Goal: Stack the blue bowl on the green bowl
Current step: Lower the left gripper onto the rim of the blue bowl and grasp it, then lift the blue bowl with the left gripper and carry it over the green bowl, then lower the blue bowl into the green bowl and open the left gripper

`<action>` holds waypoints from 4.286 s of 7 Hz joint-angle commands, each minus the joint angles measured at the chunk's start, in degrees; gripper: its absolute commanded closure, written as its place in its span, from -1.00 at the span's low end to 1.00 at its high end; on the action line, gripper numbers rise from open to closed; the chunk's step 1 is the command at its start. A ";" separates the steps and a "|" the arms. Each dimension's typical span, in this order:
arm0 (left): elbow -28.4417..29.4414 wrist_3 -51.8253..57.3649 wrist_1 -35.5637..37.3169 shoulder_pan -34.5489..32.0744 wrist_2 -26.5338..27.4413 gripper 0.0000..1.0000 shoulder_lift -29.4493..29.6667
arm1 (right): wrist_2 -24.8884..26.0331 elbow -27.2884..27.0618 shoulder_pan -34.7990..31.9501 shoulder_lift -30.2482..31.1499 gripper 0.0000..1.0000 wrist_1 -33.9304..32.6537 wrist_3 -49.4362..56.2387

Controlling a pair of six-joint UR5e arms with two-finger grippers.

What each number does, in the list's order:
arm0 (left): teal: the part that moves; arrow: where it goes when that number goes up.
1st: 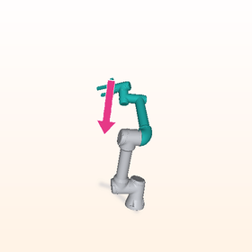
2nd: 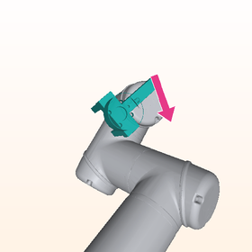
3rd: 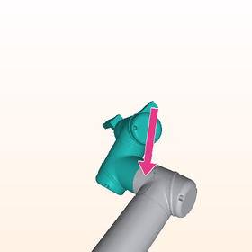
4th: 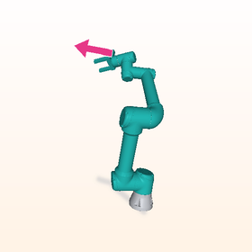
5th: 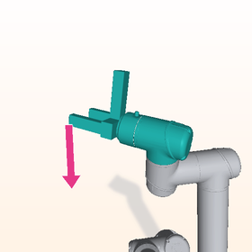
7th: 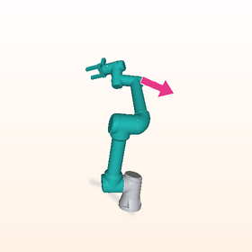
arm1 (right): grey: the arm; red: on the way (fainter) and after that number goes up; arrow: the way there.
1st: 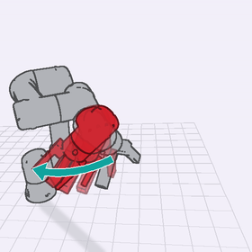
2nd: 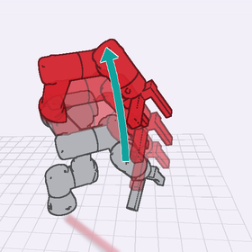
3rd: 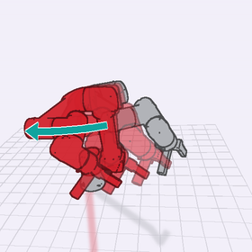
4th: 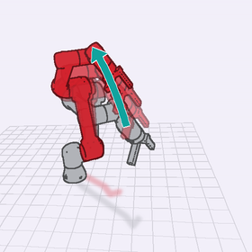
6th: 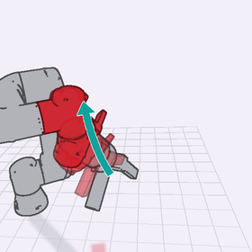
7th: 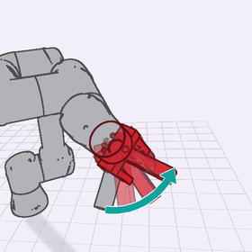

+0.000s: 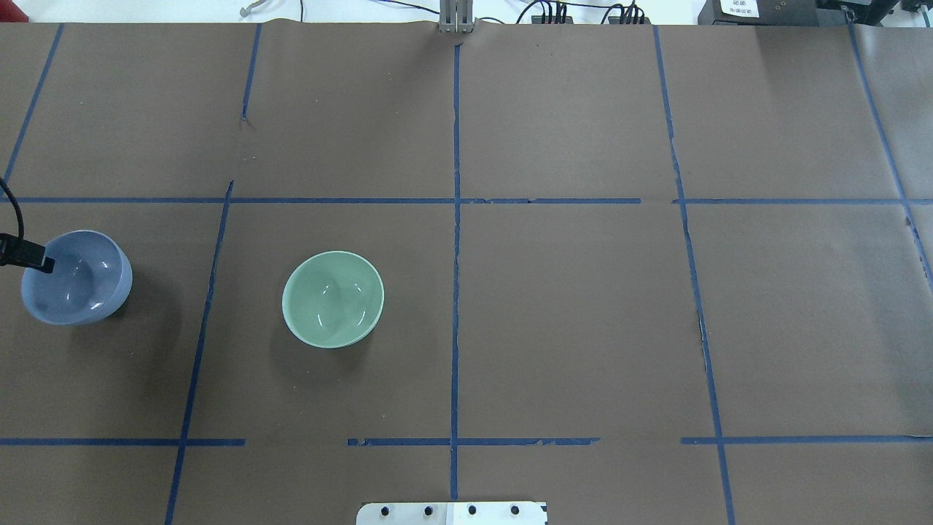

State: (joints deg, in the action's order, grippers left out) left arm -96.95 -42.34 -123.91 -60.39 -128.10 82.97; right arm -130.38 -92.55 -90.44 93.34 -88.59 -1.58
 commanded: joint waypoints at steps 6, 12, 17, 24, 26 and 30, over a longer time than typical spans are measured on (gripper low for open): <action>-0.88 -3.45 -3.00 2.11 2.85 -0.08 -3.08 | 0.04 0.00 0.00 0.00 -1.00 0.00 0.00; -13.28 -3.89 10.52 1.50 2.41 1.00 -2.39 | 0.04 0.00 0.00 0.00 -1.00 0.00 0.00; -26.80 -32.92 29.42 14.72 3.37 1.00 14.55 | 0.04 0.00 0.00 0.00 -1.00 0.00 0.00; -17.76 -40.36 33.83 24.70 10.59 1.00 26.10 | -0.05 0.00 0.00 0.00 -1.00 0.00 0.00; -14.69 -40.28 29.54 24.70 10.59 1.00 26.10 | 0.04 0.00 0.00 0.00 -1.00 0.00 0.00; -14.32 -39.75 29.34 24.70 10.59 1.00 26.01 | 0.04 0.00 0.00 0.00 -1.00 0.00 0.00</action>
State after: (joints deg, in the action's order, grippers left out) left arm -111.31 -82.29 -94.53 -35.68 -117.51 108.96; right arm -130.34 -92.55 -90.44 93.34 -88.59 -1.58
